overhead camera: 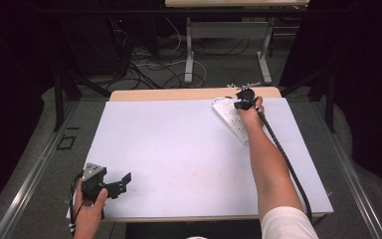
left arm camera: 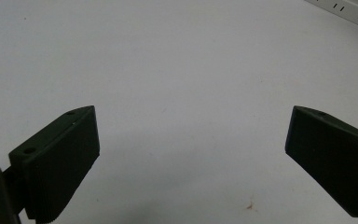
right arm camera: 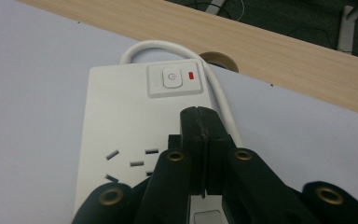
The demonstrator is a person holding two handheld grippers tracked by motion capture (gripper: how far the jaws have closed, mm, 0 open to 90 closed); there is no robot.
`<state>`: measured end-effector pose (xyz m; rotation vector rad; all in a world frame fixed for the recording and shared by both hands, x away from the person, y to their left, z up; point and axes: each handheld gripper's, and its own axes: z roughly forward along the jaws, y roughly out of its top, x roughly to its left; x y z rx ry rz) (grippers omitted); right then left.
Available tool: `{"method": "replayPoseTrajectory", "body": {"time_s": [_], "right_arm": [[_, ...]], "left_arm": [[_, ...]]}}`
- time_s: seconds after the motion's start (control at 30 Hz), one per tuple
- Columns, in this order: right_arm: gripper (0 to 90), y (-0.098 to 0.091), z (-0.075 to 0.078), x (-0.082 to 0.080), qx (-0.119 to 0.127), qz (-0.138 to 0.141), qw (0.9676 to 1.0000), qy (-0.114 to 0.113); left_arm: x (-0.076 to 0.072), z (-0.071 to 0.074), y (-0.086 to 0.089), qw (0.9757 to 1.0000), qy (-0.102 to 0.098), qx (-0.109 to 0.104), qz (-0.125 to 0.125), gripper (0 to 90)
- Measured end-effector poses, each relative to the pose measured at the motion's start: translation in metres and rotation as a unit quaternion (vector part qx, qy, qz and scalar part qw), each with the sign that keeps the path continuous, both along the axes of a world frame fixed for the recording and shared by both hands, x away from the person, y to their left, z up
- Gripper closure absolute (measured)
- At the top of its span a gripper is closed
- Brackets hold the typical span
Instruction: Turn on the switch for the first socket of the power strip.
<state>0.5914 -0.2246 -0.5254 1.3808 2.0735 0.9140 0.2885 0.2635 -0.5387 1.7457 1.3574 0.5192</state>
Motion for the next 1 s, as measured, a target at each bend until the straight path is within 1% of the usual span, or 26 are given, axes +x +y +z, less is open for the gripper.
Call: {"method": "replayPoseTrajectory", "body": {"time_s": [0.03, 0.13, 0.23, 0.33, 0.4, 0.43, 0.6, 0.73, 0.8, 0.87, 0.93, 1.0], "right_arm": [[90.0, -0.0004, -0.0009, 0.0004, -0.001, 0.002, 1.0000, 0.000], [90.0, 0.0003, -0.0032, 0.0009, 0.003, -0.003, 1.0000, 0.005], [90.0, -0.0003, -0.0053, 0.0023, -0.001, -0.001, 1.0000, 0.003], [90.0, -0.0008, -0.0064, 0.0031, 0.002, -0.002, 1.0000, 0.004], [90.0, -0.0004, -0.0069, 0.0028, 0.004, -0.006, 0.9999, 0.008], [90.0, 0.0006, -0.0069, 0.0019, 0.007, -0.011, 0.9998, 0.017], [90.0, 0.0006, -0.0078, 0.0021, 0.015, -0.022, 0.9995, 0.014], [89.6, -0.0006, -0.0076, 0.0026, 0.022, -0.024, 0.9993, 0.019], [89.0, -0.0013, -0.0076, 0.0030, 0.022, -0.023, 0.9993, 0.019], [89.0, -0.0018, -0.0072, 0.0031, 0.015, -0.021, 0.9995, 0.019], [89.3, -0.0015, -0.0076, 0.0036, 0.009, -0.017, 0.9997, 0.014], [89.6, -0.0012, -0.0077, 0.0036, 0.008, -0.017, 0.9997, 0.013]], "left_arm": [[-0.0001, 0.0000, 0.0003, 1.0000, -0.001, 0.000, 0.000, 3.0], [-0.0008, 0.0000, 0.0010, 1.0000, 0.001, -0.002, 0.002, 3.1], [-0.0008, -0.0002, 0.0017, 1.0000, 0.001, -0.003, 0.003, 3.1], [-0.0009, -0.0001, 0.0019, 1.0000, 0.001, -0.003, 0.001, 3.1], [-0.0010, -0.0001, 0.0020, 1.0000, 0.002, -0.003, 0.001, 3.1], [-0.0009, -0.0001, 0.0020, 1.0000, 0.002, -0.003, 0.001, 3.2], [-0.0007, -0.0001, 0.0014, 1.0000, 0.003, -0.004, 0.001, 3.3], [-0.0005, -0.0003, 0.0011, 1.0000, 0.002, -0.003, 0.000, 3.3], [-0.0005, -0.0002, 0.0011, 1.0000, 0.003, -0.003, 0.000, 3.3], [-0.0002, -0.0007, 0.0010, 1.0000, 0.003, -0.003, 0.000, 3.4], [-0.0001, -0.0006, 0.0009, 1.0000, 0.004, -0.002, 0.000, 3.4], [0.0001, -0.0007, 0.0008, 1.0000, 0.004, 0.000, -0.001, 3.5]]}}
